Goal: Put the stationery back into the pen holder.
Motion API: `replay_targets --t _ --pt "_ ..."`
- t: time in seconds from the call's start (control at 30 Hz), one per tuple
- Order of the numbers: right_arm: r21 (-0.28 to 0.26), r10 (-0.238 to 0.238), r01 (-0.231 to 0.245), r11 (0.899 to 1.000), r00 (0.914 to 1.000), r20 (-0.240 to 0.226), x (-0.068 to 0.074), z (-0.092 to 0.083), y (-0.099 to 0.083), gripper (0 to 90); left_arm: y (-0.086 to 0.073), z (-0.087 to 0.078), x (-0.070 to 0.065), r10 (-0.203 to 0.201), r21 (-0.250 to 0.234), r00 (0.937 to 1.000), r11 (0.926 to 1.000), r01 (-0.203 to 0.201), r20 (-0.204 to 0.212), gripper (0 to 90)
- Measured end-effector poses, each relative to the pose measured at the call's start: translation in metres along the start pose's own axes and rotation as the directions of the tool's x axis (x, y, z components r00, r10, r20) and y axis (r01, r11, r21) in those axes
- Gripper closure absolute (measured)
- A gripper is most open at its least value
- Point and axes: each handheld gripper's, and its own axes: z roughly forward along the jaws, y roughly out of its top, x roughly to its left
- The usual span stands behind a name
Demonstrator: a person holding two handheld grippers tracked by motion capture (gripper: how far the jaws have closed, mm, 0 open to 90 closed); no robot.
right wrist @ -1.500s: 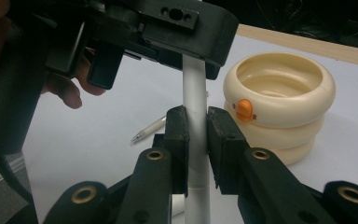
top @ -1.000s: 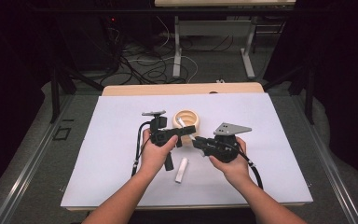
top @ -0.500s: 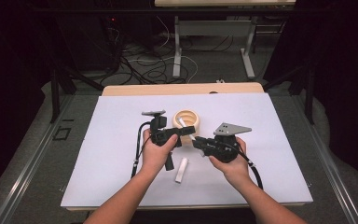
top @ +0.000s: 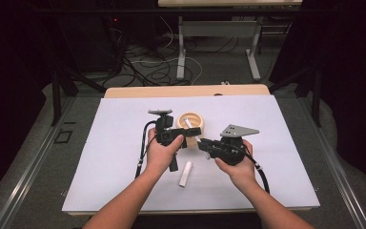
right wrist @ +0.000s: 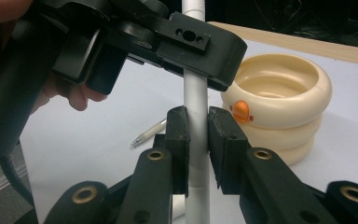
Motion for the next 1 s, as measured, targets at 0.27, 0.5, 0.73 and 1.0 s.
replay_targets --t 0.27,0.5,0.73,1.0 --pt "0.003 0.031 -0.031 1.000 0.9995 0.008 -0.004 0.000 -0.001 71.7 0.013 0.003 -0.005 0.045 0.016 0.9976 0.9989 -0.044 -0.052 78.3" --pt "0.001 0.035 -0.035 0.999 0.9992 0.021 -0.008 -0.001 -0.001 66.9 0.027 0.003 -0.006 0.078 0.024 0.9912 0.9968 -0.076 -0.107 78.4" --pt "0.003 0.043 -0.043 0.999 0.9985 0.036 -0.012 -0.001 -0.002 62.6 0.042 0.003 -0.011 0.127 0.029 0.9796 0.9918 -0.124 -0.155 78.3" --pt "0.001 0.063 -0.063 0.998 0.9969 0.048 -0.012 -0.001 -0.003 57.9 0.060 0.002 -0.015 0.151 0.009 0.9673 0.9882 -0.153 -0.203 78.4"
